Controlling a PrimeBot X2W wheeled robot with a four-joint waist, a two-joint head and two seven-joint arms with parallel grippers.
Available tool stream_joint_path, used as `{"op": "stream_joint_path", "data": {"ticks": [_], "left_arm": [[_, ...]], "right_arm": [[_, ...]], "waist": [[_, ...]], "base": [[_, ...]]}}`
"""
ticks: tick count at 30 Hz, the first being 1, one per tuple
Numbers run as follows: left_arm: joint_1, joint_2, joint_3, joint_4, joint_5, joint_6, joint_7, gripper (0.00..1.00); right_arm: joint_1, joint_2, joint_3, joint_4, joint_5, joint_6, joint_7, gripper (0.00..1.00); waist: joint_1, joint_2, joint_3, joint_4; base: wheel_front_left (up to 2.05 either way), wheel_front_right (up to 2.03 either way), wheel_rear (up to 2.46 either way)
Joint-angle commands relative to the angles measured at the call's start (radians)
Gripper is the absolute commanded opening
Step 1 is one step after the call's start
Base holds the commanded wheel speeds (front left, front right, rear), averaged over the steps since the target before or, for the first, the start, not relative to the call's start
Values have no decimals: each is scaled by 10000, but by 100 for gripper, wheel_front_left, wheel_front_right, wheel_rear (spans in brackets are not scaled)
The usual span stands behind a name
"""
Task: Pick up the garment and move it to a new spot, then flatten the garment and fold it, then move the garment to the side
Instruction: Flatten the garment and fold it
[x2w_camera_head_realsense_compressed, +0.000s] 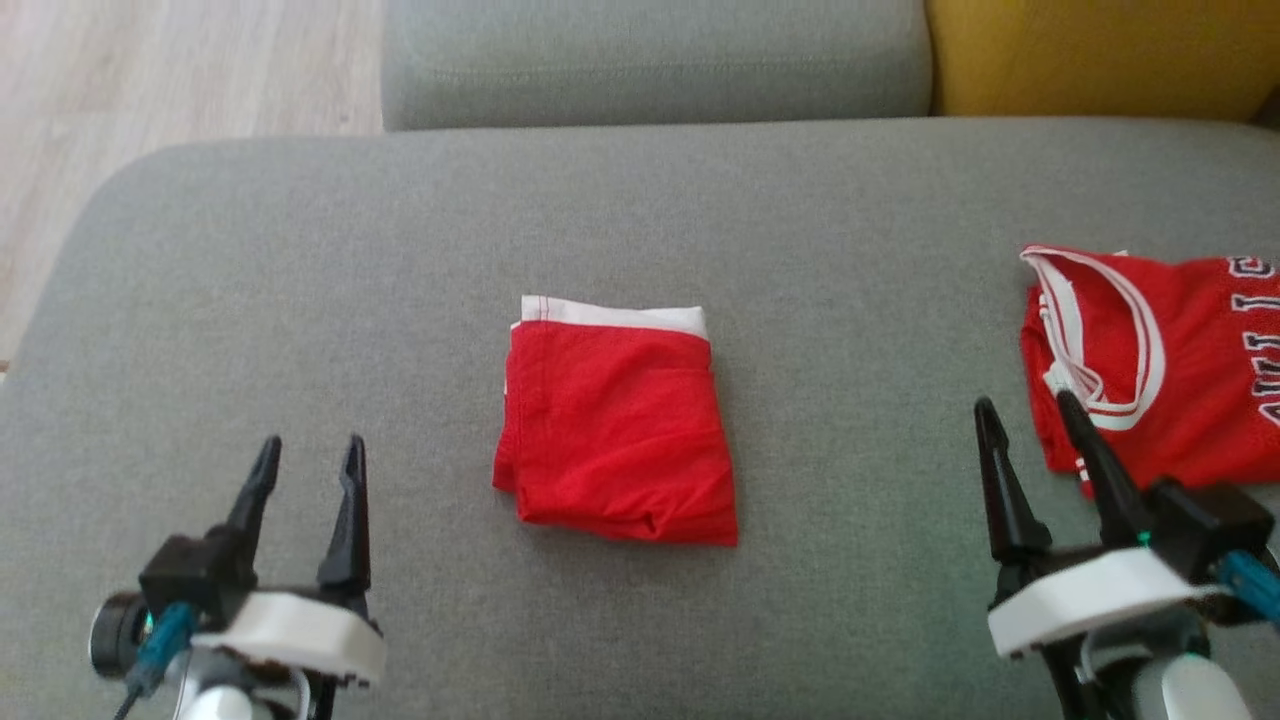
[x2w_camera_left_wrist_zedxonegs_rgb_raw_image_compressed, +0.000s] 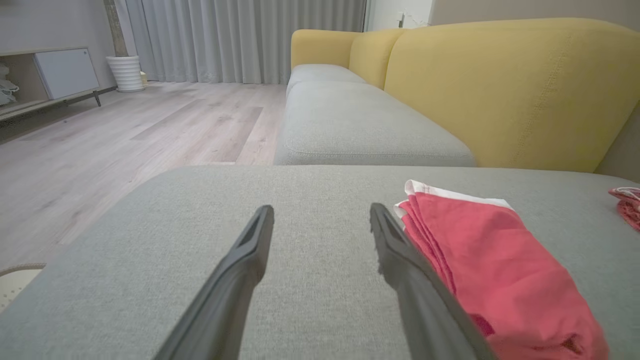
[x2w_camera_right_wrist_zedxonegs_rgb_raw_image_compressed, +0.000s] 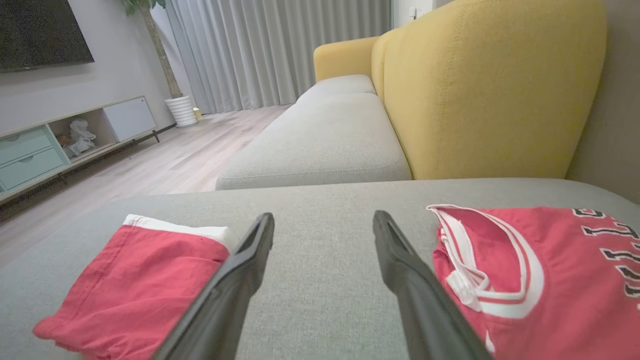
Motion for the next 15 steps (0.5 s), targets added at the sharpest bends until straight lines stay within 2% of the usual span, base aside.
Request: {"op": "stream_joint_path", "data": {"ticks": [1,15], "left_arm": [[-209,306,371,-415,16,73,25,100],[616,483,264,-913,-156,185,502,100]], "right_arm": [[-134,-33,166,-450,-121,67,35,100],[596,-33,39,-897,-237,67,482,100]], "waist": [[1,0,-158,-21],[1,0,-634,-90]], "base": [[0,0,0],[0,0,0]]}}
